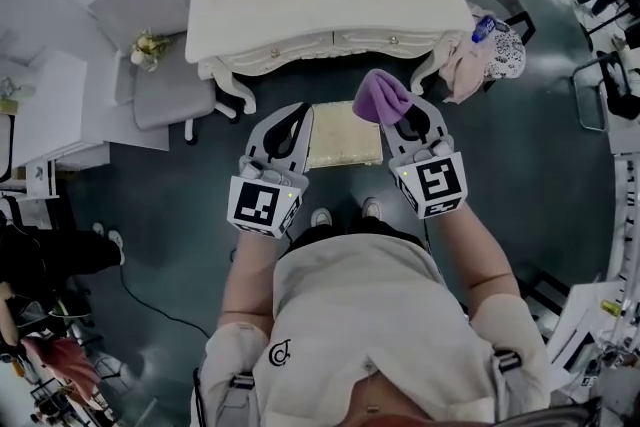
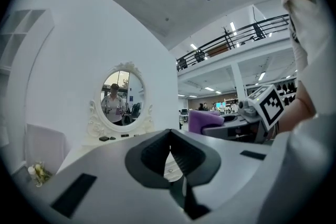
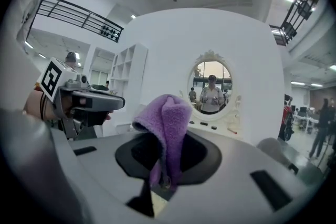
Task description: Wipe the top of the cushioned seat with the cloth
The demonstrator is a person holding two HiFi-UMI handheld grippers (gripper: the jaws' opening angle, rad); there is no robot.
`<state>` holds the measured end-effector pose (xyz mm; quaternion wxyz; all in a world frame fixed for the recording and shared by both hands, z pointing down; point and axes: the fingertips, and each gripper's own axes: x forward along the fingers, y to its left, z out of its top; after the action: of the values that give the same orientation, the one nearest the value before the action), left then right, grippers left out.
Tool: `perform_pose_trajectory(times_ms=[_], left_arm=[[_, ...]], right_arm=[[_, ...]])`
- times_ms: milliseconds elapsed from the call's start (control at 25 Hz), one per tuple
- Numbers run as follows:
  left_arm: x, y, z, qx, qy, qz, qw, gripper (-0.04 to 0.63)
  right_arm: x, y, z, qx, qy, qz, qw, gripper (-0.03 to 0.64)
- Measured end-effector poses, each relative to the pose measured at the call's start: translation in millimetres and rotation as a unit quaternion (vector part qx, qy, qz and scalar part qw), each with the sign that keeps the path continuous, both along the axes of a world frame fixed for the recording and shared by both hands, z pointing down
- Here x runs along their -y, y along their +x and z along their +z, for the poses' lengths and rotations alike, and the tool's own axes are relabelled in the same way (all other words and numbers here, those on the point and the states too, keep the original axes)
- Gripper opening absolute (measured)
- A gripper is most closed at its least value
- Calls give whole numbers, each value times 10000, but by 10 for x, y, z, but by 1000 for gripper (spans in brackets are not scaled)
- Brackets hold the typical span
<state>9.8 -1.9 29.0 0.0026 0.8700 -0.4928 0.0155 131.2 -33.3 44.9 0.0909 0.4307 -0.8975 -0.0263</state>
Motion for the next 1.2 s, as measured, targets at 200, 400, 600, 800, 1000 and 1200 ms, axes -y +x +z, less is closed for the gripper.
perform_pose_trajectory(times_ms=[200, 400, 600, 800, 1000, 1200], left_arm=[[42, -24, -214, 114, 157, -77, 9998, 14], [62, -28, -361, 204, 250, -15, 9995, 14], [43, -42, -405, 295, 278, -11, 9992, 14], [42, -55, -422, 382, 298, -72, 9988, 14], [23, -92, -425, 309, 321, -128, 9989, 14], [27, -66, -416, 327, 325, -94, 9989, 14]], right_arm=[[-22, 45, -303, 77, 363, -92, 9993, 74], [60, 86, -500, 141, 515, -67, 9985, 71], [76, 110, -495, 159, 532, -12, 9985, 69], [60, 102, -454, 61, 522, -35, 9986, 66], [90, 123, -403, 103, 411, 18, 9991, 66], [133, 166, -373, 341, 248, 138, 9990, 66]])
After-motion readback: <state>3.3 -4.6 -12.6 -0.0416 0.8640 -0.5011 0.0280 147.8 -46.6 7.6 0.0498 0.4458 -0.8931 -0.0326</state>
